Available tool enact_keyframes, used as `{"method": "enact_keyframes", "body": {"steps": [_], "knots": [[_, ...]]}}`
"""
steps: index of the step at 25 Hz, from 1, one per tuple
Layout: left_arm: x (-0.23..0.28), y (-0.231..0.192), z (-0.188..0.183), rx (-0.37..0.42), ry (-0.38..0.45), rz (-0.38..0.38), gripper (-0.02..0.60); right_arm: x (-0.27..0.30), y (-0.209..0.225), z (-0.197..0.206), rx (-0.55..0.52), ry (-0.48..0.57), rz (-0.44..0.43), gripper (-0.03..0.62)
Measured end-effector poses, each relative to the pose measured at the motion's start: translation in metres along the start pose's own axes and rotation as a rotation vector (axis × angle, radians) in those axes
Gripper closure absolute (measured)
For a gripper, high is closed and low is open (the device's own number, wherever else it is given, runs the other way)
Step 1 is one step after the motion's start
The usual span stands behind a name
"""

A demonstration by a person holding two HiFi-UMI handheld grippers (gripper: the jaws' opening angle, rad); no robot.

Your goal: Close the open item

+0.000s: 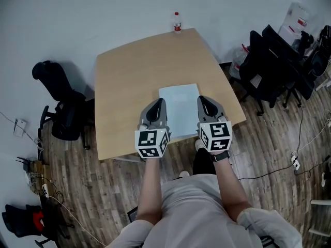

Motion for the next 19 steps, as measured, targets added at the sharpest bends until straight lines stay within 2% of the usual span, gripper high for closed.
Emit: {"method": "enact_keyframes", "body": {"steps": [9, 19], "knots": [[0.004, -0.002, 0.007, 0.009, -0.012, 0.006, 0.572, -0.004, 0.009, -0.002, -0.020, 0.022, 0.047, 0.582], [0.013, 0.012, 0.007, 0.040, 0.007, 0.003, 0.572, -0.005, 0.016, 0.002, -0.018, 0.020, 0.043, 0.582]]}}
Point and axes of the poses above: the fingertips, and each gripper's own axes: x forward along the fingers, y to its right, z out of its underside, the point moved 4 cm from there along -x, backward along the fingers, and after that the axes turned 14 degrees about -y, right-handed, at the moved point
